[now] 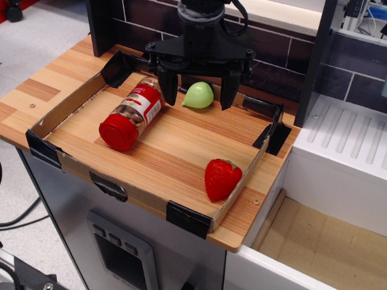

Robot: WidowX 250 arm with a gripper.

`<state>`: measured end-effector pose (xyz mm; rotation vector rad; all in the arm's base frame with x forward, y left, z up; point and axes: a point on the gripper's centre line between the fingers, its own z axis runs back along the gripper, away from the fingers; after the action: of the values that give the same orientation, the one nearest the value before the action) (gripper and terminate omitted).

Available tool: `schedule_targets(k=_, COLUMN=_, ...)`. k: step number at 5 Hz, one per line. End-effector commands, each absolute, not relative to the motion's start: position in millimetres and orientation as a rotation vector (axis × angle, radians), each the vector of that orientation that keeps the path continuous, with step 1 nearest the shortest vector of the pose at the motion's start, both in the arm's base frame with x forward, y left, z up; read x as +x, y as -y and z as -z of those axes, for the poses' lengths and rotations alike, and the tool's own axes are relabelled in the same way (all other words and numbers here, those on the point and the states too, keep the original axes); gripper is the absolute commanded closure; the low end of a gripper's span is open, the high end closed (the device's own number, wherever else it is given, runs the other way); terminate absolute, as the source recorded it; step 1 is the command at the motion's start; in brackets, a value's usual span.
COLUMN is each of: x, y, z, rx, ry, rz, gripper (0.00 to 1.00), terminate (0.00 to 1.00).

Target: Upright basil bottle

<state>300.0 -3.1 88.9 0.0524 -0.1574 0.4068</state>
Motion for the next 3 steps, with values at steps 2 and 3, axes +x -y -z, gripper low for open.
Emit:
schedule_targets(k=2, x=286, y=-34, z=-116, rx=0.078, ry=0.236, rz=-0.33, gripper=0.0, terminate=0.0)
schedule_targets(k=3, x=282, y=-66, z=-122, rx=0.071, ry=0.191, rz=-0.225, gripper=0.0, terminate=0.0)
